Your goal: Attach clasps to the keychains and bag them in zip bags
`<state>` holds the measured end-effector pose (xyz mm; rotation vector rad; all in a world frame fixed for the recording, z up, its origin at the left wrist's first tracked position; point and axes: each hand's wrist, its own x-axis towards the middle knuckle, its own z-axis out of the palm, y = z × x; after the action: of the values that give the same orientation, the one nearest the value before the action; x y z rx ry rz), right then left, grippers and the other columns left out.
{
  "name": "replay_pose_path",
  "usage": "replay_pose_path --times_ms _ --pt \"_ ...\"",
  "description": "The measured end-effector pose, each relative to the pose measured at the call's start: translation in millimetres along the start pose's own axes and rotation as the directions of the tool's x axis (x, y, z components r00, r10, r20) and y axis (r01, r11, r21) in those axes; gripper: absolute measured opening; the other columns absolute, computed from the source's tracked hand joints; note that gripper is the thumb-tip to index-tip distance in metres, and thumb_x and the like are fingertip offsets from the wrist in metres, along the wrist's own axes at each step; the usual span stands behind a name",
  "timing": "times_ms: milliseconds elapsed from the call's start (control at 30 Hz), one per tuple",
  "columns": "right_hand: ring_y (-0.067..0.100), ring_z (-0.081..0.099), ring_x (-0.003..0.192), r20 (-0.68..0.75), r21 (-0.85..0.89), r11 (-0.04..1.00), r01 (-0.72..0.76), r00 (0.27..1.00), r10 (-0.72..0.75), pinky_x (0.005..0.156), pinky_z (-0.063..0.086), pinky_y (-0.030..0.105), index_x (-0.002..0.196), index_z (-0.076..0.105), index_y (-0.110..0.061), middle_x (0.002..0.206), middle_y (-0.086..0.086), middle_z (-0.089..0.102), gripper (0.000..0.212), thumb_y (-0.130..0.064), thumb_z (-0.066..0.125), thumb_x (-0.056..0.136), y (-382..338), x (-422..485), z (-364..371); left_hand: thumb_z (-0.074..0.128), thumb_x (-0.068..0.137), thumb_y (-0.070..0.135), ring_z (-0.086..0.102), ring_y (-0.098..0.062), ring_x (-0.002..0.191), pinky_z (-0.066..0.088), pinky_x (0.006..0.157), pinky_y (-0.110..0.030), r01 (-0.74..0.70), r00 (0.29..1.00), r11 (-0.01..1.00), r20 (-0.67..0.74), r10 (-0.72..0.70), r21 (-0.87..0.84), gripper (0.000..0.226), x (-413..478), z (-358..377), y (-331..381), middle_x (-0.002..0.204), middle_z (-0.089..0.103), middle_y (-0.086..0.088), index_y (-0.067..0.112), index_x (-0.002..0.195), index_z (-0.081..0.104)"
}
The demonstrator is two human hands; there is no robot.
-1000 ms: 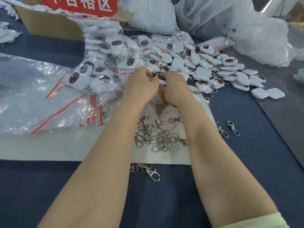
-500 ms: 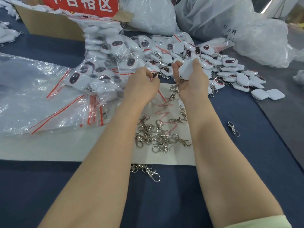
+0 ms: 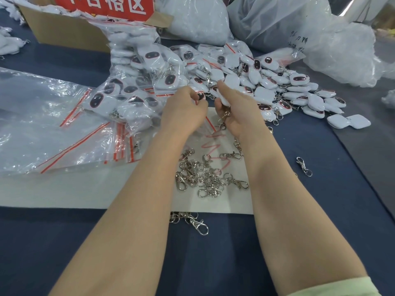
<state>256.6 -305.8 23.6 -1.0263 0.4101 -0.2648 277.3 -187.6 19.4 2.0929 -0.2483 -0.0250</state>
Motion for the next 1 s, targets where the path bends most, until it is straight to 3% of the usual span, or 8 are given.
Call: replay_pose_path --times_ms 67,233,367,533,667,767,867,1000 --pt "0.008 0.054 0.054 -0.005 -0.115 0.992 0.052 0.999 -0.053 0.048 0.047 0.013 0.084 0.059 -0.012 0.074 0.002 0.057 0.012 -0.016 0.068 0.09 2.3 0.9 -0.3 0.051 0.09 0.028 0.067 -0.026 0.085 0.053 0.082 -0.04 0.001 1.0 1.0 0.0 -0.001 -0.005 0.02 -0.2 -0.1 0.3 0.096 0.065 -0.004 0.018 0.107 0.056" --pt "0.012 0.055 0.062 0.091 -0.137 0.986 0.099 0.992 -0.087 0.056 0.051 0.017 0.091 0.06 -0.009 0.077 0.006 0.058 0.009 -0.003 0.054 0.095 5.5 2.0 -1.4 0.052 0.089 0.027 0.067 -0.027 0.085 0.053 0.082 -0.041 -0.003 1.0 1.0 -0.005 0.003 -0.007 0.017 -0.5 0.4 0.6 0.092 0.061 -0.002 0.019 0.103 0.056" --pt "0.011 0.061 0.065 0.186 -0.221 0.957 0.19 0.971 -0.149 0.063 0.052 0.019 0.094 0.061 -0.009 0.082 0.006 0.063 0.01 -0.003 0.054 0.095 8.2 1.2 -4.1 0.051 0.089 0.026 0.067 -0.027 0.081 0.053 0.081 -0.042 -0.005 1.0 1.0 -0.002 0.005 -0.01 0.019 -0.5 -0.2 0.9 0.091 0.063 -0.003 0.017 0.105 0.056" --pt "0.011 0.063 0.07 0.215 -0.191 0.959 0.209 0.962 -0.166 0.069 0.054 0.021 0.101 0.062 -0.01 0.084 0.006 0.063 0.011 -0.004 0.054 0.096 7.2 1.3 -5.4 0.051 0.089 0.026 0.067 -0.027 0.082 0.053 0.081 -0.042 -0.013 1.0 1.0 0.001 0.013 -0.001 0.021 -0.6 -0.2 0.7 0.093 0.064 -0.004 0.017 0.108 0.055" --pt "0.016 0.062 0.071 0.207 -0.09 0.989 0.117 0.974 -0.096 0.066 0.054 0.024 0.103 0.059 -0.005 0.083 0.009 0.062 0.012 -0.005 0.047 0.099 6.3 1.0 -1.4 0.051 0.089 0.027 0.066 -0.027 0.086 0.052 0.082 -0.039 -0.015 1.0 1.0 -0.002 0.015 0.008 0.024 0.1 -0.3 0.5 0.094 0.063 -0.003 0.017 0.11 0.056" --pt "0.021 0.064 0.074 0.194 -0.074 0.993 0.092 0.978 -0.077 0.073 0.053 0.029 0.097 0.059 0.002 0.081 0.013 0.064 0.017 -0.001 0.043 0.099 6.4 1.4 -1.3 0.052 0.09 0.029 0.066 -0.027 0.084 0.05 0.076 -0.035 -0.016 1.0 1.0 -0.009 0.016 0.007 0.024 0.6 0.5 0.5 0.089 0.06 -0.001 0.016 0.11 0.057" --pt "0.024 0.062 0.082 0.245 -0.109 0.983 0.149 0.962 -0.118 0.08 0.054 0.031 0.108 0.055 0.003 0.09 0.017 0.062 0.018 0.003 0.039 0.099 8.4 0.8 -3.3 0.051 0.09 0.029 0.066 -0.025 0.082 0.049 0.074 -0.033 -0.019 1.0 1.0 -0.014 0.019 0.02 0.022 0.8 0.8 0.4 0.083 0.058 0.002 0.017 0.107 0.056" --pt "0.022 0.062 0.091 0.278 -0.138 0.969 0.207 0.947 -0.162 0.077 0.054 0.027 0.109 0.056 -0.01 0.107 0.012 0.061 0.019 -0.001 0.042 0.1 7.3 0.9 -4.8 0.051 0.09 0.028 0.067 -0.026 0.084 0.052 0.081 -0.04 -0.011 1.0 1.0 -0.008 0.011 0.01 0.02 0.3 0.7 0.3 0.087 0.058 0.002 0.018 0.107 0.056"
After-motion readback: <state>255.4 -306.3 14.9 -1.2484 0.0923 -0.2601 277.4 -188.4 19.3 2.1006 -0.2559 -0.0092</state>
